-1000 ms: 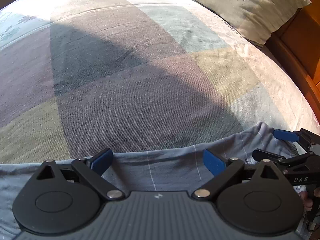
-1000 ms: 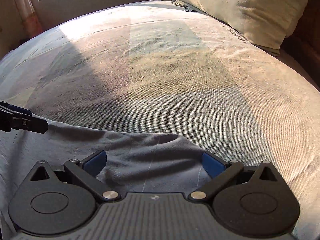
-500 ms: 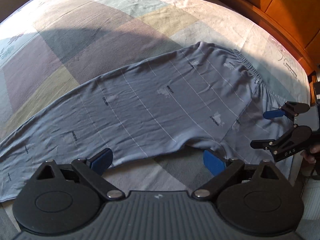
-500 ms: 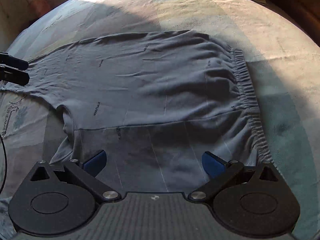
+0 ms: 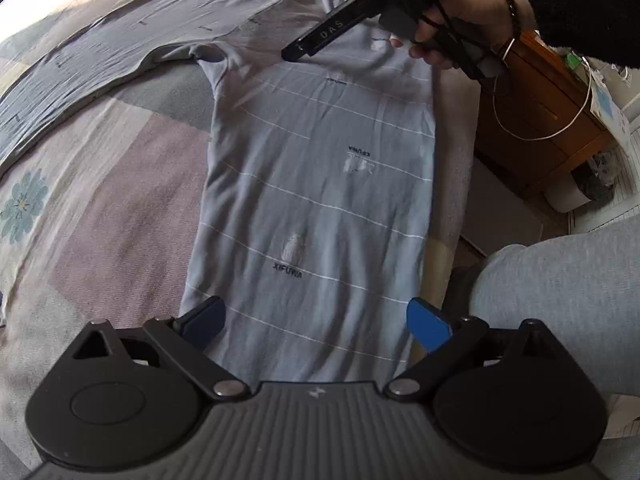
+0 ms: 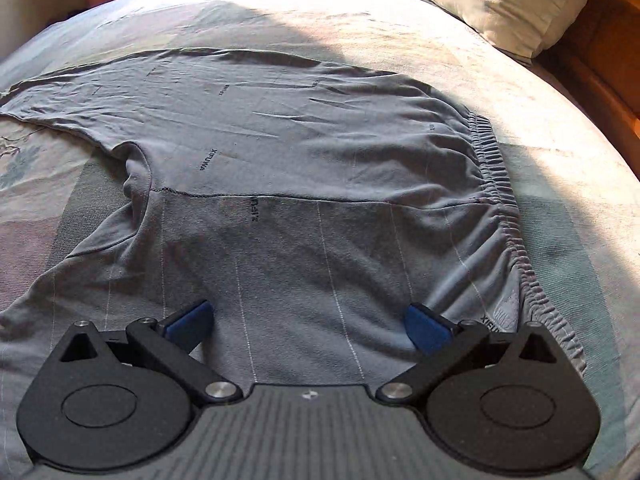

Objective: Fold clothes

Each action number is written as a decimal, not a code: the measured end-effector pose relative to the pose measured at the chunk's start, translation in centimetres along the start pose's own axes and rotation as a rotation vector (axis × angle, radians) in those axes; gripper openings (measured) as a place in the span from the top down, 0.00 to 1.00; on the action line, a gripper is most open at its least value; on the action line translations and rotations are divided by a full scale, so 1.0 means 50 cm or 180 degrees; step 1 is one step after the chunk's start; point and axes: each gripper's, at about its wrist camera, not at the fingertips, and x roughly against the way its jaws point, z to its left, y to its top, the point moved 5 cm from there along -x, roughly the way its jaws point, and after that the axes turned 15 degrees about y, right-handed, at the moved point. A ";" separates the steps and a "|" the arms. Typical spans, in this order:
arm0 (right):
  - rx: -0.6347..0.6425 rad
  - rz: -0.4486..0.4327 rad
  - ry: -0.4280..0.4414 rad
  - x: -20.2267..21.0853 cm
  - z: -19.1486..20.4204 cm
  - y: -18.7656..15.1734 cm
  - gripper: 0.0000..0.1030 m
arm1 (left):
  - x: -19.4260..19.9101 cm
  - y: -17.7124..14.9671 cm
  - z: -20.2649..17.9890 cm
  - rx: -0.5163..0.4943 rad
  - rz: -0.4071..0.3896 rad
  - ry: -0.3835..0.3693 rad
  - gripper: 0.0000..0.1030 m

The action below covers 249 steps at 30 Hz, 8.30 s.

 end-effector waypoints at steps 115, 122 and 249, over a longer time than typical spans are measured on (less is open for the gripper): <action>0.1466 0.1280 0.0948 0.005 0.425 -0.136 0.00 | 0.151 -0.558 0.202 0.2459 0.0907 0.1342 0.02; 0.1467 0.1279 0.0951 0.006 0.424 -0.133 0.00 | 0.171 -0.567 0.211 0.2453 0.0889 0.1416 0.02; 0.0826 0.0602 0.0723 0.101 0.245 -0.179 0.00 | 0.072 -0.142 0.126 0.1575 0.0325 0.1065 0.01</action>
